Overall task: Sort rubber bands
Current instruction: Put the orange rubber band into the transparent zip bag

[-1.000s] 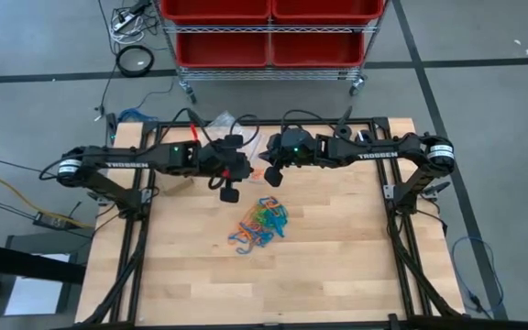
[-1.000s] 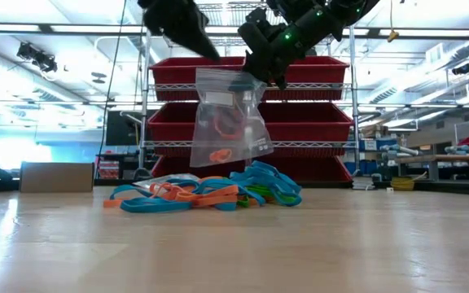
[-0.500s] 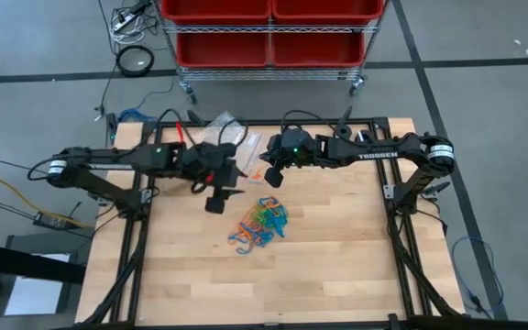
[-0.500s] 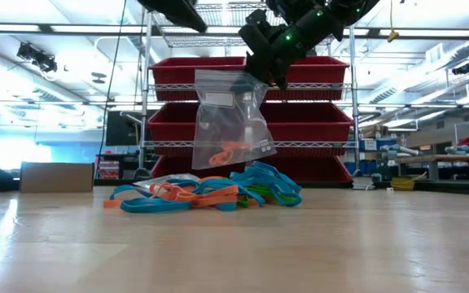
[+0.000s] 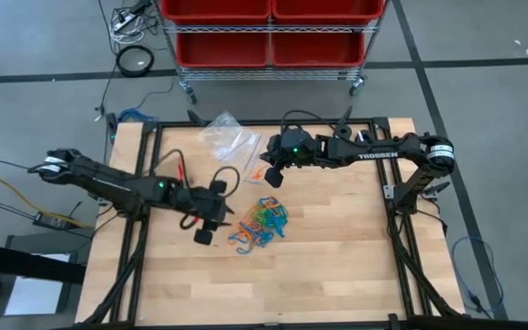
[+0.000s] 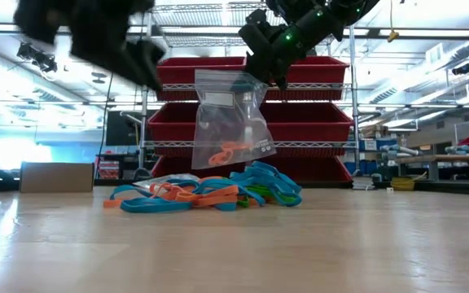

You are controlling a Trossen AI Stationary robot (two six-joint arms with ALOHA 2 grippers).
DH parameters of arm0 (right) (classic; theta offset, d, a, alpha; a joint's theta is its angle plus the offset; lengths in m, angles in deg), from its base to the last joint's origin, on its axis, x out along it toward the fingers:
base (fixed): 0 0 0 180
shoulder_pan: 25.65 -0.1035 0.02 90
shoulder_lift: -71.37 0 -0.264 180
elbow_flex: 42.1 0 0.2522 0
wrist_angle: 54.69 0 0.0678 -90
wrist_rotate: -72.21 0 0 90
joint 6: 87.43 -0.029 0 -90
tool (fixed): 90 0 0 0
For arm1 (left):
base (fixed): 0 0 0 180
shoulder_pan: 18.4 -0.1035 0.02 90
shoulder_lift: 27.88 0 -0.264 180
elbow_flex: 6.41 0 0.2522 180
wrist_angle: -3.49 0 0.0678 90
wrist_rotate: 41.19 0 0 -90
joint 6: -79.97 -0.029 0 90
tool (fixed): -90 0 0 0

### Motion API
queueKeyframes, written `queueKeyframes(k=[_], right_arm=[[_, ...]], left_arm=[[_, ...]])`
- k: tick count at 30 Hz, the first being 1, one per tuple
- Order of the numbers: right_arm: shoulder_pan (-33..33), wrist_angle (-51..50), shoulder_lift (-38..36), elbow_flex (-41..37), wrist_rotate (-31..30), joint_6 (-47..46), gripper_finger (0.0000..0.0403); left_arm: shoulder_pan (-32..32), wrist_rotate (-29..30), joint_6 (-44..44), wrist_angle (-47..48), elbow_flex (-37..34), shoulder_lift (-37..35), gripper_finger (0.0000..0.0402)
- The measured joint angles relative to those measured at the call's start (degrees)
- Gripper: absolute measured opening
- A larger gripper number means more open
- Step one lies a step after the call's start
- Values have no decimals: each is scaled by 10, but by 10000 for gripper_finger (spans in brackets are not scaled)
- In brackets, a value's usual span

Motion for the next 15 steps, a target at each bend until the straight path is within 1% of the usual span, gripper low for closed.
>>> queueKeyframes(k=[4,7,10,12,15], right_arm=[[0,1,0,0,9,-2,0],[0,2,0,0,10,-1,0],[0,2,0,0,10,0,0],[0,5,0,0,10,0,0],[0,11,0,0,10,0,0]], left_arm=[[-12,0,21,-150,-122,1,167],[-29,-25,36,-242,-185,1,167],[-43,-47,35,-305,-217,12,167],[-53,-60,29,-317,-225,25,167],[-66,-103,20,-344,-224,57,167]])
